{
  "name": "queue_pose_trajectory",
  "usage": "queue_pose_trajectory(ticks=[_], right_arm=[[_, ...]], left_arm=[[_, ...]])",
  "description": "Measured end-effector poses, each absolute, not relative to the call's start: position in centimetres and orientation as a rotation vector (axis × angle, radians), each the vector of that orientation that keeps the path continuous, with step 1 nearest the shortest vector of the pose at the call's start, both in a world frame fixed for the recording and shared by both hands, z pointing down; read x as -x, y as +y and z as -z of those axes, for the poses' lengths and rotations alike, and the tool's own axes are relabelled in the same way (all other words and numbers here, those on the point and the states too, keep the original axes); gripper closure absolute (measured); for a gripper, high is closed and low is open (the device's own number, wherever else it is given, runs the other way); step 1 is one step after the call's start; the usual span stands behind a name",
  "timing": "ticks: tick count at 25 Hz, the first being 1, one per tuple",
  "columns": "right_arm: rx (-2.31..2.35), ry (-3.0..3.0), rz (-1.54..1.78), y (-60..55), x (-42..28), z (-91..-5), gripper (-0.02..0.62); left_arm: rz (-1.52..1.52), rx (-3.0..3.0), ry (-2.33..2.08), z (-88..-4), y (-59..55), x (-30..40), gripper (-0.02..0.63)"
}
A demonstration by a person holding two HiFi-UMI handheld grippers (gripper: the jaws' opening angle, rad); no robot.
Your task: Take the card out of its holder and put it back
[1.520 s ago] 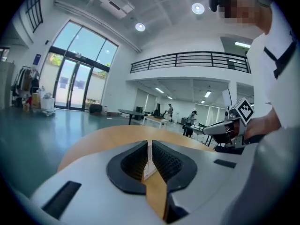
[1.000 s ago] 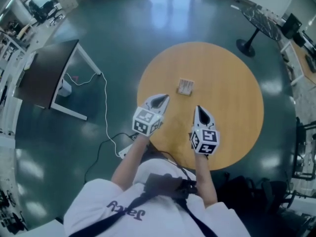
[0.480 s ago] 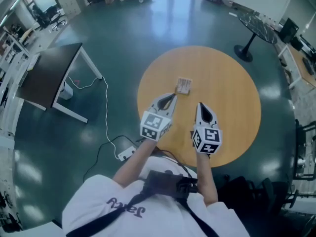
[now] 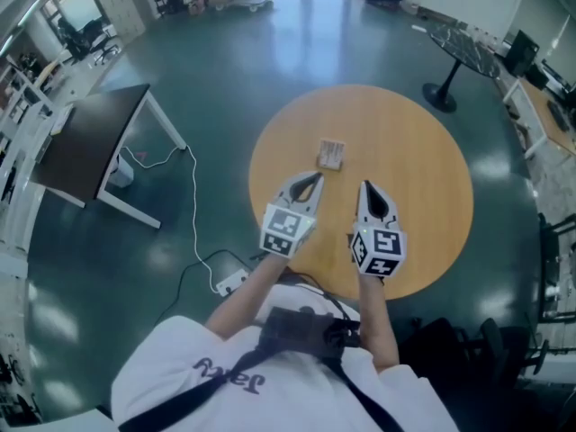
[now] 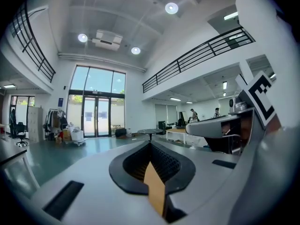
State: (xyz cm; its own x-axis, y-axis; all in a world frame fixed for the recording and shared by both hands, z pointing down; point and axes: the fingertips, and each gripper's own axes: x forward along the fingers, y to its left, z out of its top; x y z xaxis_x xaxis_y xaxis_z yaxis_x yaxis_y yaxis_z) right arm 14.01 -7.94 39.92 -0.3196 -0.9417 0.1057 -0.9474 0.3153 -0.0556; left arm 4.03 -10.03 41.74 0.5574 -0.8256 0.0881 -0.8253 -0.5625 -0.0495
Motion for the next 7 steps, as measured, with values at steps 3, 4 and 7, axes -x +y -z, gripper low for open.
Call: queue_pose_trajectory(ticks=[3, 4, 7], right_arm=[[-1.814, -2.506, -0.168, -7.65, -14.43, -39.79, 0.578], [-1.818, -2.507, -0.167, -7.51, -14.57, -39.70, 0.578], [-1.825, -2.509, -0.160, -7.07, -14.86, -39.49, 0.578]], left_arm=[[0.168, 2.780, 1.459, -41.58, -9.88, -4.33, 0.595], [0.166, 2.782, 1.456, -41.47, -9.78, -4.43, 0.595], [0.156, 2.785, 1.455, -41.22, -9.38, -4.59, 0.595]])
